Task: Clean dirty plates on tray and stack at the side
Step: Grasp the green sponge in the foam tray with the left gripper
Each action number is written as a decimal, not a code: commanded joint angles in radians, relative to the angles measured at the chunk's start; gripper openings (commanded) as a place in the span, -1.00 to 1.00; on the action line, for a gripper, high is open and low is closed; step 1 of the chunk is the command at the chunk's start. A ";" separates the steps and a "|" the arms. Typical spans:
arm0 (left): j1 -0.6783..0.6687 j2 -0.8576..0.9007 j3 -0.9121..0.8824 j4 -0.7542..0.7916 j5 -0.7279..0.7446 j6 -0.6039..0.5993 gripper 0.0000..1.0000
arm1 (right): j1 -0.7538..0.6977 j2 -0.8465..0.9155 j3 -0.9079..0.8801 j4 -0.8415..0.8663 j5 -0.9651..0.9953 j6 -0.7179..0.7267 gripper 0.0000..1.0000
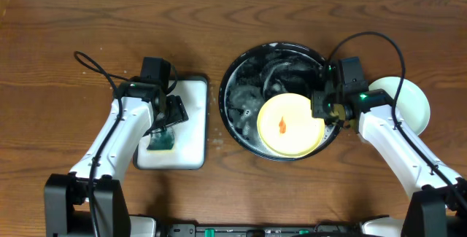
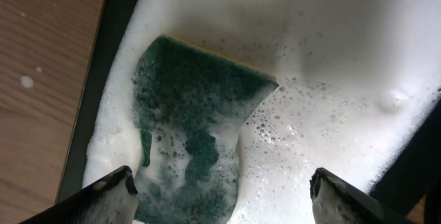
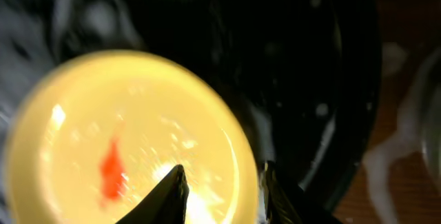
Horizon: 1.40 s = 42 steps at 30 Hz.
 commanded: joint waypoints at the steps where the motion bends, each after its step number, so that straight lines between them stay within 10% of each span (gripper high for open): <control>1: 0.003 -0.002 0.002 -0.002 -0.006 0.007 0.64 | -0.014 0.041 -0.003 -0.049 0.018 -0.120 -0.23; 12: 0.003 -0.002 0.002 0.013 -0.059 0.059 0.65 | -0.037 0.235 -0.003 -0.066 -0.049 -0.076 -0.48; 17: 0.003 -0.002 0.002 -0.047 0.130 0.039 0.65 | -0.038 0.293 -0.003 -0.048 -0.046 -0.076 -0.97; 42: 0.003 0.162 -0.061 0.118 -0.069 0.094 0.25 | -0.064 0.254 -0.003 -0.038 -0.009 -0.016 -0.98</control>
